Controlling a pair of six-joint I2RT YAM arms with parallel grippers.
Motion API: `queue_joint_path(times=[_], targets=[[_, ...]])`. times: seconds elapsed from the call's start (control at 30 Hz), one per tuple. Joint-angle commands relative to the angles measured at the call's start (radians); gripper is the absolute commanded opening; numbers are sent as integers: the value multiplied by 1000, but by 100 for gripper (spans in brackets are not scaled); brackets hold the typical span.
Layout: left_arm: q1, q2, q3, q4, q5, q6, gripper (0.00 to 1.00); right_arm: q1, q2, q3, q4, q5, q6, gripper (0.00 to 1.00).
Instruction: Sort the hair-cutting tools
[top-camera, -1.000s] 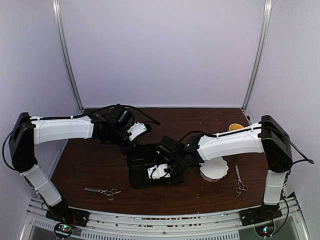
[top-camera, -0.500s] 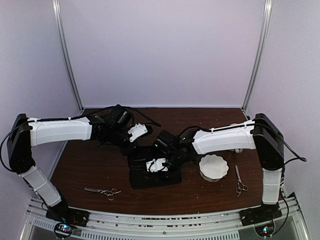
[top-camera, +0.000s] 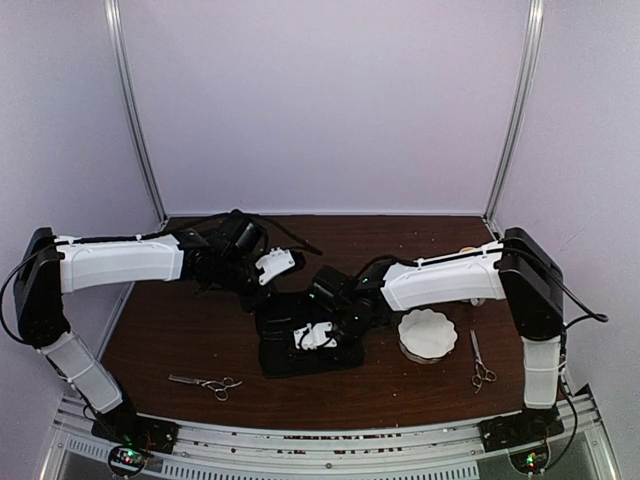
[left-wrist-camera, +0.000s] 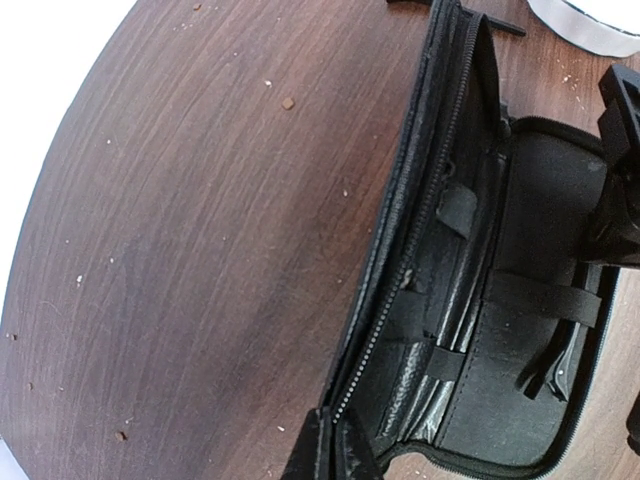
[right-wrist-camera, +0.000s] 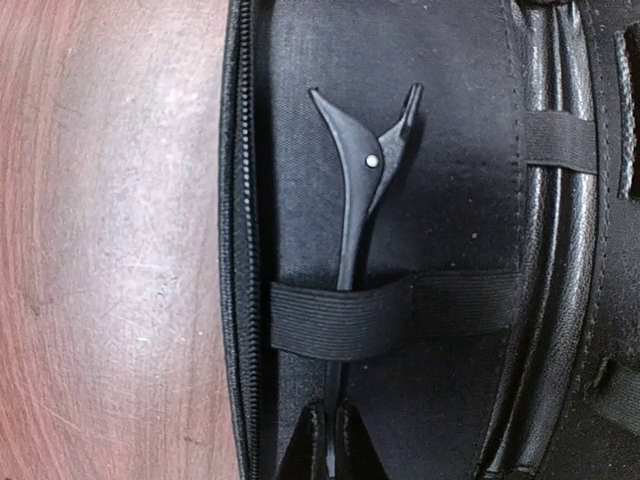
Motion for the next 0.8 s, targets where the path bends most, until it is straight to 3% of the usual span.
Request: queue_joint_path(times=[0.0,0.4,0.5,0.6,0.77], targets=[[-10,-39,-10,37,31,24,0,-33,-15,-38,-12,22,-23,0],[-12,-45,-16,40,18,33,0,-68,-83,-149,-20,48,-80,1],[-14,-45,-17,39,19,38,0,-54,-95,-155,-12,32,-71,15],[-16,-47,-22,37,20,45,0,-28,-136,-174,13,1,-67,22],[-21,-42,-21,31,27,48,0,14,-147,-151,-7,-27,-68,24]])
